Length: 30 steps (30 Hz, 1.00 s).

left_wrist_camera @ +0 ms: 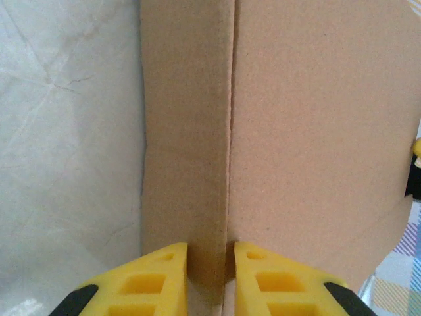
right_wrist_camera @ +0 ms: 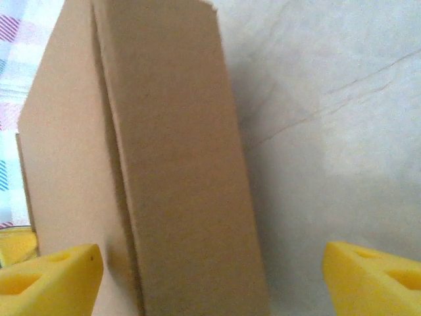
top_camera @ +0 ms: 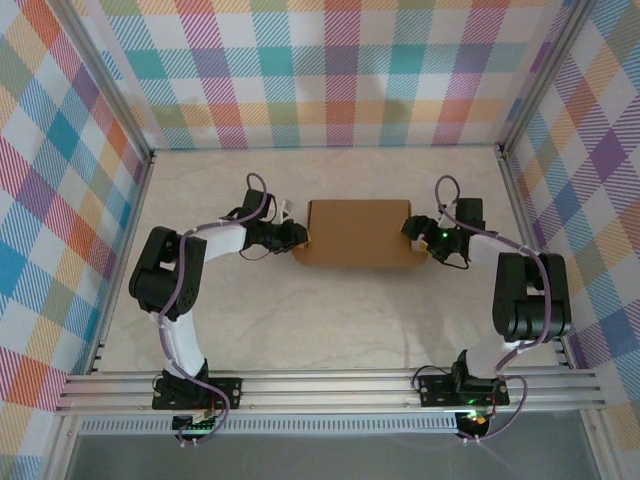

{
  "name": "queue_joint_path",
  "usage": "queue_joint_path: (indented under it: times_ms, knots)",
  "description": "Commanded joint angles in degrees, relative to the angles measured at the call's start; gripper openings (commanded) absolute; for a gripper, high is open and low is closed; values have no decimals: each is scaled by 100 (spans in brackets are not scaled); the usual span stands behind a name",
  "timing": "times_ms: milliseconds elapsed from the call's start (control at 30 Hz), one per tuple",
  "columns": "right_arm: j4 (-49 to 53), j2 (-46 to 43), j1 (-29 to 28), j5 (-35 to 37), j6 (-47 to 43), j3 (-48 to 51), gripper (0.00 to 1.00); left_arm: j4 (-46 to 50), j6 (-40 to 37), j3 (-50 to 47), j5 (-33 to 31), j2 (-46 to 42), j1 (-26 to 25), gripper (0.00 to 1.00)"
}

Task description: Fold the paper box

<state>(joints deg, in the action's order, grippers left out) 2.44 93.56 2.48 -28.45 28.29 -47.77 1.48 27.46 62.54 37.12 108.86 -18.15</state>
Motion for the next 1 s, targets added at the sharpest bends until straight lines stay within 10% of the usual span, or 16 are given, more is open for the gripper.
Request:
queue_joint_path:
  times_ms: [0,433,667,967]
  knots:
    - [-223,-103,224,-520,-40,58,89,658,-361,-96,-121,618,140,20]
    - [-1008,971,301,-2736,-111,-259,87,899,-616,241,271,1159,327,22]
    - [-1704,959,303,-3276,510,-97,55,927,-636,301,231,1191,352,27]
    - [-1942,734,306,-3206,1069,12,48,43,-482,-106,-408,249,347,59]
